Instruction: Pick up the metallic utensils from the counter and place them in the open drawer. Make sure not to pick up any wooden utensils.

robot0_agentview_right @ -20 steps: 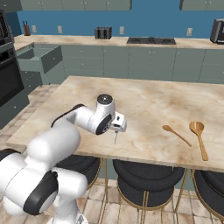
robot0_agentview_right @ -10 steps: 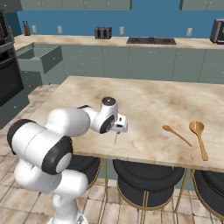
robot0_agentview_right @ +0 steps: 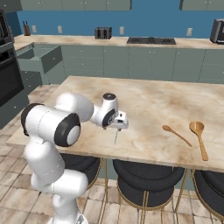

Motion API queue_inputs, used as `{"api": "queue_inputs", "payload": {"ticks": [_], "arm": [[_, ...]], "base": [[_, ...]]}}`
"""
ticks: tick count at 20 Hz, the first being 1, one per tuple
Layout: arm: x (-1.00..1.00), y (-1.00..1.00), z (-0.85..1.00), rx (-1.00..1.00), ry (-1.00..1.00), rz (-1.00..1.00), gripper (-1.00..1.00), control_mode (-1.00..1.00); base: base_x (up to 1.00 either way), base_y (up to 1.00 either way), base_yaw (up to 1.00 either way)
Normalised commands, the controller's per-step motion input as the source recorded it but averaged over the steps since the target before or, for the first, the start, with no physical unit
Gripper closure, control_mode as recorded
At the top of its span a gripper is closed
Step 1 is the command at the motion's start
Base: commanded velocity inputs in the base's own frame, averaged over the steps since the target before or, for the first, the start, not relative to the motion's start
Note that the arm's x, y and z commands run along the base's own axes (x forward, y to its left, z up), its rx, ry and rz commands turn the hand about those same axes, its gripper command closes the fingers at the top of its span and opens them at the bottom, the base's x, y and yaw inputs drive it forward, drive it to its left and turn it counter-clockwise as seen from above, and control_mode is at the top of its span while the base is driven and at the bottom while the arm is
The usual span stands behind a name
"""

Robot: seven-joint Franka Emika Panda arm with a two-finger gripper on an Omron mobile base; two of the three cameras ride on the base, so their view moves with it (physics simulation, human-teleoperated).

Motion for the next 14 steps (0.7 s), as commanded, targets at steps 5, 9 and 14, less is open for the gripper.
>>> {"api": "queue_inputs", "payload": {"ticks": [5, 9, 14], "arm": [[0.25, 0.00, -0.35, 0.00, 0.06, 0.00, -1.00, -1.00], [0.15, -0.06, -0.38, 0.00, 0.07, 0.00, -1.00, -1.00], [0.18, -0.16, -0.29, 0.00, 0.03, 0.00, -1.00, -1.00]], "base": [[0.00, 0.00, 0.00], [0.00, 0.00, 0.00], [0.00, 0.00, 0.00]]}}
